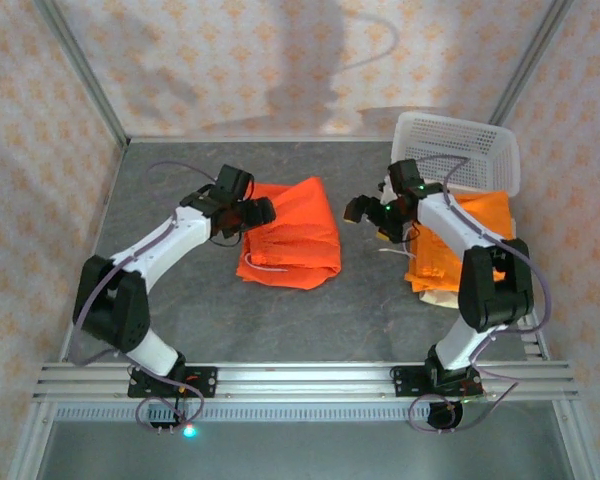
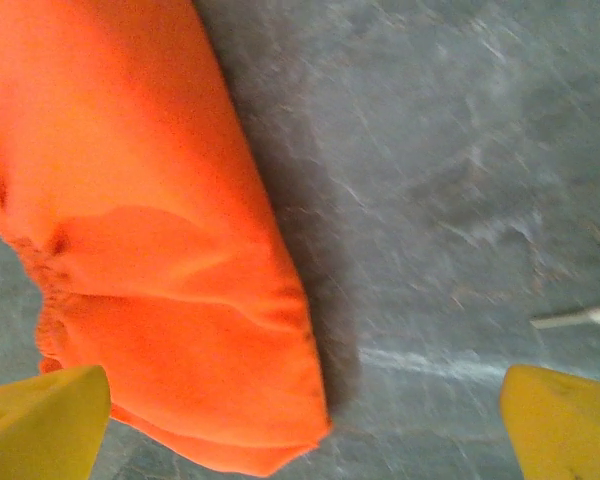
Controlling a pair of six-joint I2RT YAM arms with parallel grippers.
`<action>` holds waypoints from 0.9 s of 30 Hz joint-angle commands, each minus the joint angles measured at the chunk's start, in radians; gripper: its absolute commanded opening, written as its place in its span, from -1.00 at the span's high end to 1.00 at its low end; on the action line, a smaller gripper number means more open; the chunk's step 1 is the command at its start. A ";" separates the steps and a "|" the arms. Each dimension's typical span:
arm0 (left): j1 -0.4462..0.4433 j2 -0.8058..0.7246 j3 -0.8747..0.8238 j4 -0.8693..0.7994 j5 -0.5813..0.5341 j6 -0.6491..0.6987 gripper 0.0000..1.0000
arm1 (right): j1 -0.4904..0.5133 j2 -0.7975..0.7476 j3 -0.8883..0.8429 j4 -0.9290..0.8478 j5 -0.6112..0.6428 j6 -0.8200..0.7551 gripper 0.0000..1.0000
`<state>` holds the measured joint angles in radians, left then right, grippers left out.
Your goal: Fold and stack the shorts
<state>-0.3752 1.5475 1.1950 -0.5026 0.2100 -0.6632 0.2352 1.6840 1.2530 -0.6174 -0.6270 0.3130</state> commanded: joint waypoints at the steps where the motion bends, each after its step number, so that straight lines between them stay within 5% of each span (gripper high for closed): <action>1: -0.044 -0.002 -0.006 0.054 0.076 -0.055 -0.75 | 0.024 0.050 0.064 0.024 -0.010 -0.017 -0.99; 13: -0.056 0.149 -0.255 0.276 0.094 -0.139 -0.74 | 0.090 0.238 0.184 0.048 -0.033 -0.049 -0.92; 27: -0.055 0.139 -0.306 0.292 0.074 -0.125 -0.73 | 0.160 0.434 0.309 0.045 -0.050 -0.094 -0.40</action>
<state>-0.4324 1.6688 0.9272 -0.1757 0.3073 -0.7856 0.3817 2.0914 1.5265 -0.5781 -0.6621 0.2344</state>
